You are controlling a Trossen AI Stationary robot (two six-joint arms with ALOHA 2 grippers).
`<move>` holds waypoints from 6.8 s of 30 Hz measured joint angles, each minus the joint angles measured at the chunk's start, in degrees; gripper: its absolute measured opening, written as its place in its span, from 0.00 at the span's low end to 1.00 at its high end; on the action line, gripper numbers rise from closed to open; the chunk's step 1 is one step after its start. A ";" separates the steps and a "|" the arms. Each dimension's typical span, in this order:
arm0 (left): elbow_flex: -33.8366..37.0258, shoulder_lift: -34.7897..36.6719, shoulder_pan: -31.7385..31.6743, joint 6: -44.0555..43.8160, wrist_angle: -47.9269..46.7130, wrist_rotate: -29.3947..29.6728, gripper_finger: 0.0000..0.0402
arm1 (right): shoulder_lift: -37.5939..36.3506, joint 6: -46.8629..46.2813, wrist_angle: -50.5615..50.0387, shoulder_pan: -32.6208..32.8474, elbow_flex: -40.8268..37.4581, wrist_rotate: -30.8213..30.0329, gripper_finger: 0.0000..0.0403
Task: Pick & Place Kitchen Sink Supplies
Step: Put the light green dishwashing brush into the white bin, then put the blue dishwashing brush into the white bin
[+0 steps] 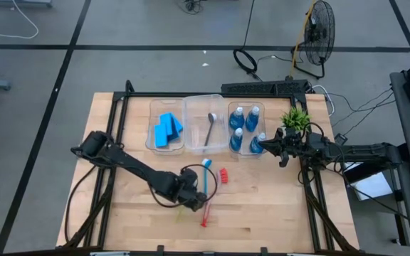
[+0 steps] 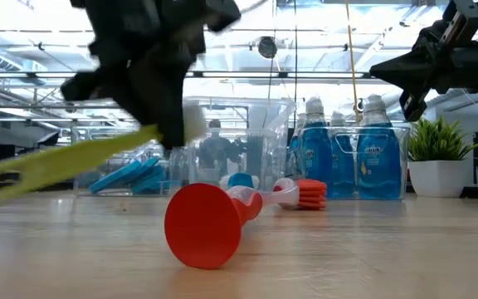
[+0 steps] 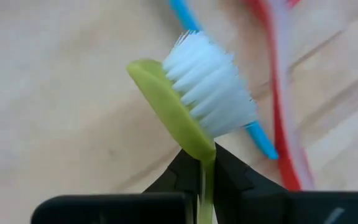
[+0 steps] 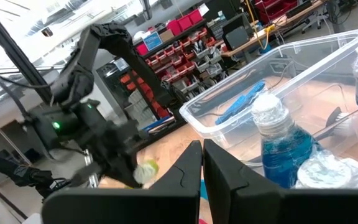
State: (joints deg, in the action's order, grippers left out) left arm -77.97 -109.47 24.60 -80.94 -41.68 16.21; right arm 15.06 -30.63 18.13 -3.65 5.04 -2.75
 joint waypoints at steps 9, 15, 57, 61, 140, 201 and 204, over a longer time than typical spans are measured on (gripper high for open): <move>-0.11 6.93 2.46 17.70 3.25 11.21 0.05 | -0.01 0.00 -0.34 0.01 0.00 -0.04 0.01; -0.13 10.21 3.67 26.01 4.54 16.35 0.05 | 0.01 0.00 -0.44 0.01 0.00 -0.08 0.01; -0.17 19.50 -1.12 69.09 54.67 -17.62 0.05 | 0.01 0.00 -0.42 0.00 -0.04 -0.15 0.01; -0.20 19.65 -1.21 68.77 54.74 -17.21 0.05 | 0.01 0.00 -0.42 0.00 -0.04 -0.15 0.01; -0.18 5.48 -43.13 46.18 25.30 -8.55 0.05 | -0.01 12.24 8.22 -0.01 0.02 -0.45 0.01; -0.22 23.55 -31.16 49.70 28.41 -8.67 0.45 | -0.01 12.26 8.22 -0.02 0.00 -0.39 0.01; -0.22 23.51 -26.95 46.37 27.54 -8.20 0.45 | 0.01 12.26 8.22 -0.03 -0.01 -0.34 0.01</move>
State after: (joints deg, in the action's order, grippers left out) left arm -78.19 -85.96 -2.35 -34.57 -14.14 8.01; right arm 15.07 -18.37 26.35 -3.68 5.02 -3.09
